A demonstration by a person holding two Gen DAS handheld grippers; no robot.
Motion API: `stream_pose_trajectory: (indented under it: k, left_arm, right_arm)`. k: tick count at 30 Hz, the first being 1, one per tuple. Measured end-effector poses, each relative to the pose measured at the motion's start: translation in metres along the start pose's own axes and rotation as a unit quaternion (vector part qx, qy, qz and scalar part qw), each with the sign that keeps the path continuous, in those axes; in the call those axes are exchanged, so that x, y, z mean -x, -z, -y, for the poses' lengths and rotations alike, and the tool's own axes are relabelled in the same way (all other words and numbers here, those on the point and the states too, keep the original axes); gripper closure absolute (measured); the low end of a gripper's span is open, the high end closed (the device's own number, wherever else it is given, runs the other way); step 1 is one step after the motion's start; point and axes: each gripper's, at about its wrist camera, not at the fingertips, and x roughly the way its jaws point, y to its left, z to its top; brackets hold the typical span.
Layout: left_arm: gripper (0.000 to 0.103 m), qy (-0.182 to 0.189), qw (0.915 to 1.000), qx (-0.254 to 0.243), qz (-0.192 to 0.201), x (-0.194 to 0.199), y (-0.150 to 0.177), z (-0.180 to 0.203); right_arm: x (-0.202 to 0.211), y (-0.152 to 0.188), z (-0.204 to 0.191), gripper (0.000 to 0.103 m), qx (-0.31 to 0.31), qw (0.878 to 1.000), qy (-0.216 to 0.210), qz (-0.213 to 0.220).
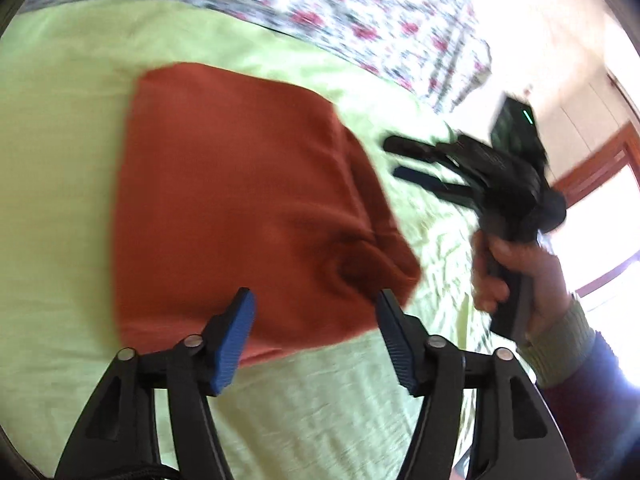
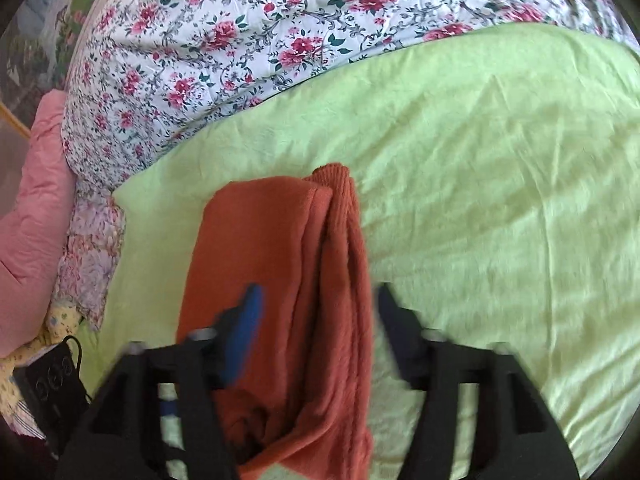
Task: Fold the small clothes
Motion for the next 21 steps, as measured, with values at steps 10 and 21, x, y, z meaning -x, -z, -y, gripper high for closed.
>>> stream_pose_trajectory:
  k: [10, 21]
  left_arm:
    - [0.034, -0.057, 0.9953, 0.071, 0.031, 0.028, -0.031, -0.08]
    - [0.028, -0.042, 0.9913, 0.121, -0.032, -0.046, -0.058, -0.118]
  right_arm:
    - [-0.024, 0.028, -0.006, 0.03, -0.023, 0.999, -0.006, -0.03]
    - [-0.046, 0.032, 0.006, 0.027, -0.022, 0.998, -0.012, -0.056]
